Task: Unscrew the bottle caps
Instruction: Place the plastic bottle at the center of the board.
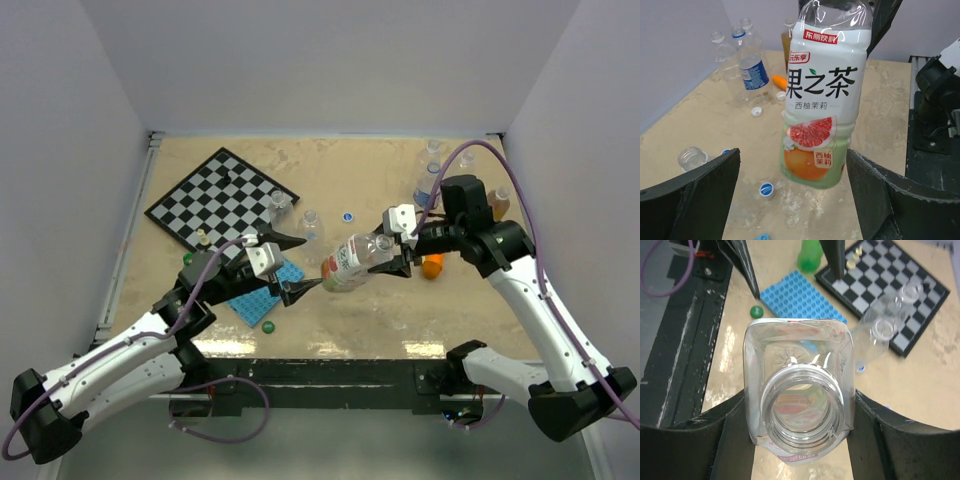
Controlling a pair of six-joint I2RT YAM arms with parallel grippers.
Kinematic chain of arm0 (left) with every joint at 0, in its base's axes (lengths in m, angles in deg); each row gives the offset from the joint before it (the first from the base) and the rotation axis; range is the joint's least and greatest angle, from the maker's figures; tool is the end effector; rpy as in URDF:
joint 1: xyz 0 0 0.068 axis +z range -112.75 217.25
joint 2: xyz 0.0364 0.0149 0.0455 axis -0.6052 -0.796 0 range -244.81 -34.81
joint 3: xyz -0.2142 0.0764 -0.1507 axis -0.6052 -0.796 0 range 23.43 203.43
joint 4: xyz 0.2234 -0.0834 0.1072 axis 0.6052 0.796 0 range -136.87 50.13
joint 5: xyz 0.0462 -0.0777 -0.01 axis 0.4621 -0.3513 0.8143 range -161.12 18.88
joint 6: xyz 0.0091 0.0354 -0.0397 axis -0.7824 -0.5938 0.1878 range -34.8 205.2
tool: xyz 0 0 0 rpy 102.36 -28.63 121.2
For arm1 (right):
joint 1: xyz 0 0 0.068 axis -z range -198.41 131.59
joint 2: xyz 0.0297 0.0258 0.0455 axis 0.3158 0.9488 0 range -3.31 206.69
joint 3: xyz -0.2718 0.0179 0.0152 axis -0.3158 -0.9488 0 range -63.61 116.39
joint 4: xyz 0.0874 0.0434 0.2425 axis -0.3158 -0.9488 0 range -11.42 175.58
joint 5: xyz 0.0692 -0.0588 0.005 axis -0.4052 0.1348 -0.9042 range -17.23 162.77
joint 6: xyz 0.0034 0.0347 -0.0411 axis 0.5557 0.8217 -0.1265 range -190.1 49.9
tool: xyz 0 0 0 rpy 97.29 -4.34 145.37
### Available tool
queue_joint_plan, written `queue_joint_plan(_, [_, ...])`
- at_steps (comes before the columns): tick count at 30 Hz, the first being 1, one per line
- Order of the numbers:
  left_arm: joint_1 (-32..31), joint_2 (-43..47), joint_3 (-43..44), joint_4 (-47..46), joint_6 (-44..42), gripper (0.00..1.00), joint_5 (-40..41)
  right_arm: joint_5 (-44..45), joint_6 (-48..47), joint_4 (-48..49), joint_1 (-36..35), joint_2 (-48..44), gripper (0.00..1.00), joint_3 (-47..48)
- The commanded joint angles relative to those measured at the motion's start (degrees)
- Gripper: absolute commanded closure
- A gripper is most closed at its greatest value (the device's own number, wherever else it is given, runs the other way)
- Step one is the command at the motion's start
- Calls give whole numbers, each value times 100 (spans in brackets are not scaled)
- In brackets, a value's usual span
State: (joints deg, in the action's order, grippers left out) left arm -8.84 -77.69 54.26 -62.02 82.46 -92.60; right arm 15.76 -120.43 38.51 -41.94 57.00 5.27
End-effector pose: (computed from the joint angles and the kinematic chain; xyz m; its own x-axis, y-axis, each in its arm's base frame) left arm 0.1194 -0.1428 0.3065 0.0817 -0.0208 -0.9964 0.9211 0.3835 0.0675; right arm 0.1675 0.1053 0.3805 0.2663 -0.3411 -0.9015 -0.9623 -0.0400 -0.2691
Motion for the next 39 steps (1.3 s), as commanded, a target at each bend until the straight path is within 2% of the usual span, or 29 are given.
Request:
queue_joint_plan(1, [21, 270, 310, 522, -455, 9, 433, 541, -32, -436, 287, -212, 85, 214])
queue_joint_plan(8, [21, 604, 204, 716, -613, 9, 706, 1244, 655, 206, 525, -240, 84, 178])
queue_joint_plan(19, [29, 710, 222, 839, -684, 8, 724, 2202, 1121, 1112, 525, 463, 83, 591])
queue_joint_plan(39, [91, 578, 222, 839, -649, 8, 609, 2616, 1508, 2228, 481, 1729, 83, 1171])
